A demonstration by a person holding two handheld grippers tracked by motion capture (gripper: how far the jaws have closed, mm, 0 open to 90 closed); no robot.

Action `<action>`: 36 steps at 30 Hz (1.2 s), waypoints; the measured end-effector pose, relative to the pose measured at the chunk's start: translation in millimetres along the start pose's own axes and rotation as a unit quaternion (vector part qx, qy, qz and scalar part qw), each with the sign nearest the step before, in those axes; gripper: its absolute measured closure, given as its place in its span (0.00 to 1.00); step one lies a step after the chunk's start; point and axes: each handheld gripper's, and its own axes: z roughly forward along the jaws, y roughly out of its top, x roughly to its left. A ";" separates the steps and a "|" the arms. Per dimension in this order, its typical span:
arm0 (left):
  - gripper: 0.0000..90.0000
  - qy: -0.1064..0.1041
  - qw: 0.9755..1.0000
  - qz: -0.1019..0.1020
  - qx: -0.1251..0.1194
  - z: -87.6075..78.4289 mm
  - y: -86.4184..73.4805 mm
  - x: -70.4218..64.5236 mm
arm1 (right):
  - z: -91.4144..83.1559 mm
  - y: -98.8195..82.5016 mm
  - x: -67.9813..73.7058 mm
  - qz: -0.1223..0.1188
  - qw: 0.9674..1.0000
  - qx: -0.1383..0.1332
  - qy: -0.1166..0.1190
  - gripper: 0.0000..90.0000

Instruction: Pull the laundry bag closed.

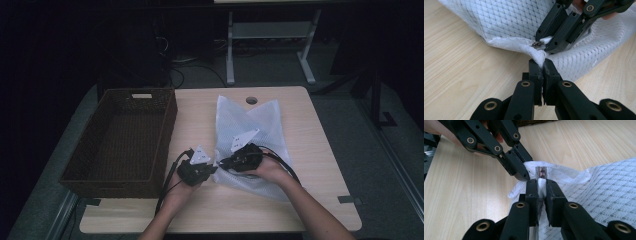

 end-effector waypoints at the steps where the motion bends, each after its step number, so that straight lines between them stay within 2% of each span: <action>1: 0.98 0.000 1.000 -0.003 0.002 -0.1 -0.1 0.6 | -0.2 -0.1 -0.1 0.001 1.000 0.000 0.000 0.90; 7: 0.98 -0.011 0.999 -0.036 -0.004 -1.2 -4.3 9.0 | -1.9 -0.9 1.4 -0.009 1.000 0.007 -0.007 0.91; 10: 0.98 -0.011 0.999 -0.036 -0.001 -1.8 -4.7 8.4 | -1.2 -0.8 3.0 -0.015 1.000 0.010 -0.011 0.92; 12: 0.99 -0.007 0.999 -0.048 -0.002 -3.4 -5.4 10.0 | -0.6 -0.9 4.3 -0.020 1.000 0.016 -0.015 0.92; 14: 0.99 -0.012 0.998 -0.054 -0.005 -5.7 -5.7 12.2 | -0.6 -2.2 5.2 -0.025 0.999 0.022 -0.019 0.93; 17: 0.98 -0.008 0.999 -0.046 -0.003 -5.5 -6.2 10.0 | -0.9 -2.5 6.0 -0.029 0.999 0.020 -0.020 0.96; 27: 0.97 -0.016 0.998 -0.054 0.000 -5.5 -7.1 10.9 | 0.7 -2.3 8.1 -0.035 0.999 0.025 -0.021 0.96; 30: 0.81 -0.030 0.997 -0.072 -0.007 -7.4 -7.3 14.7 | 0.7 -2.1 9.4 -0.040 0.998 0.030 -0.029 0.96; 33: 0.68 -0.055 0.994 -0.095 -0.020 -11.3 -6.4 19.9 | 0.7 -2.3 9.8 -0.043 0.998 0.033 -0.029 0.96; 35: 0.65 -0.064 0.992 -0.109 -0.027 -11.6 -4.6 22.5 | 1.7 -1.7 11.4 -0.050 0.998 0.034 -0.029 0.96; 36: 0.65 -0.065 0.991 -0.111 -0.028 -11.0 -3.6 23.6 | 2.6 -1.4 12.2 -0.053 0.997 0.036 -0.029 0.96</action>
